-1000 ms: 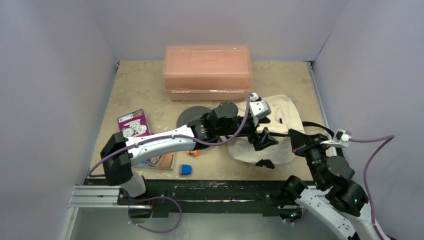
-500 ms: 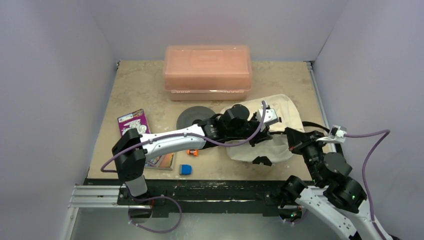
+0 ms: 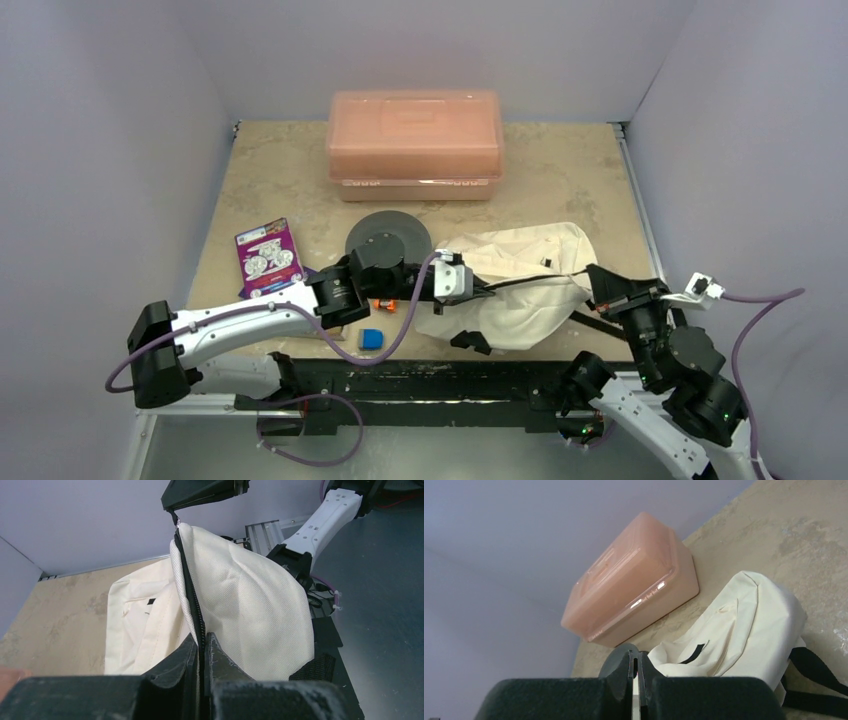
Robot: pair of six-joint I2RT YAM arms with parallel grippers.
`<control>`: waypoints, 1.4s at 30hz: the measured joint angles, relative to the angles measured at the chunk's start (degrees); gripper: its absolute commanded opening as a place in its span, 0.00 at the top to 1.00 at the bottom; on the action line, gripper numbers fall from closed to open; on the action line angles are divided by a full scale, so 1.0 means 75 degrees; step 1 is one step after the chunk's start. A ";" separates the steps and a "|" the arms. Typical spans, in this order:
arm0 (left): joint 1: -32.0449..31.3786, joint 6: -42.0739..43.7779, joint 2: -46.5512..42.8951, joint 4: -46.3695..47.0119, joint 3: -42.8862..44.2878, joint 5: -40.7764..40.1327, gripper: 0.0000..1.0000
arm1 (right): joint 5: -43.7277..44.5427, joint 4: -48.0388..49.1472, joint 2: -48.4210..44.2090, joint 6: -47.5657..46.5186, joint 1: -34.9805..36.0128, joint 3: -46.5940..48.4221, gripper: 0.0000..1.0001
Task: Pack the student bag
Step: Unzip the student bag at the center of the board, then adjust the student bag at the center of the board.
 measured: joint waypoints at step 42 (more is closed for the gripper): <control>0.0207 -0.2515 0.0790 -0.0090 -0.0915 -0.0493 0.41 | -0.1763 0.0901 0.6021 -0.2159 -0.0982 0.1116 0.14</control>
